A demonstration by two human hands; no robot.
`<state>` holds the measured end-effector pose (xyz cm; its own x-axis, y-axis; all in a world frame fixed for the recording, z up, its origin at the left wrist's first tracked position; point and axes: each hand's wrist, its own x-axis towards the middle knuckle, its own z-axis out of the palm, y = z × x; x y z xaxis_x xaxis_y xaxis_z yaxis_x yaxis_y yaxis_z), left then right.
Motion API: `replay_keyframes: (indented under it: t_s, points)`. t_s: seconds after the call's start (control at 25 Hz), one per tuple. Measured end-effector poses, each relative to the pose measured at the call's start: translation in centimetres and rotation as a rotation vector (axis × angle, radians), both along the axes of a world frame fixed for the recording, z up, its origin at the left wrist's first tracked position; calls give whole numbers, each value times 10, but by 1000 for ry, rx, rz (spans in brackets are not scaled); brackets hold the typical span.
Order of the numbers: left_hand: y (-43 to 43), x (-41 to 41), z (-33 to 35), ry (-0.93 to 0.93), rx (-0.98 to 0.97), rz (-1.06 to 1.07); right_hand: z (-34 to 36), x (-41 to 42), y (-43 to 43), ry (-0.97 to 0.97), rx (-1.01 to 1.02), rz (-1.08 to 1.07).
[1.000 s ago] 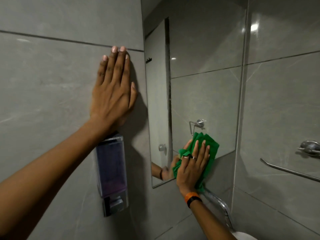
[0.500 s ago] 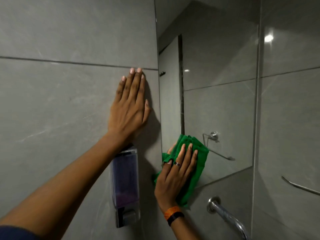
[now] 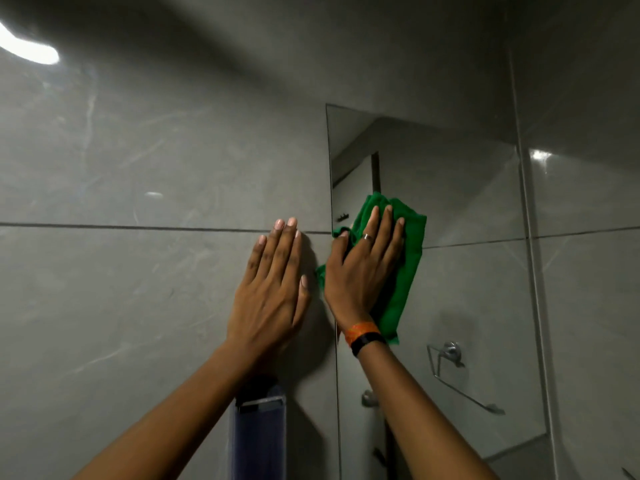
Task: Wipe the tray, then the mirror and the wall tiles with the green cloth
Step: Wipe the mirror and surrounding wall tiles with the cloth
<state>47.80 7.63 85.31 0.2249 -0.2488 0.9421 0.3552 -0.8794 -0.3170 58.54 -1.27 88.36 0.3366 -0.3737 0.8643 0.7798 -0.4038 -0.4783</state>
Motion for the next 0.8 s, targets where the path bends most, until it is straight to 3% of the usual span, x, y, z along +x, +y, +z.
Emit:
replay_keyframes:
  t_s: [0.48, 0.8]
  points:
    - [7, -4, 54, -55, -3, 14, 160, -4, -8, -181, 27, 113]
    - [41, -46, 100, -34, -79, 52, 205, -26, -4, -336, 156, 422]
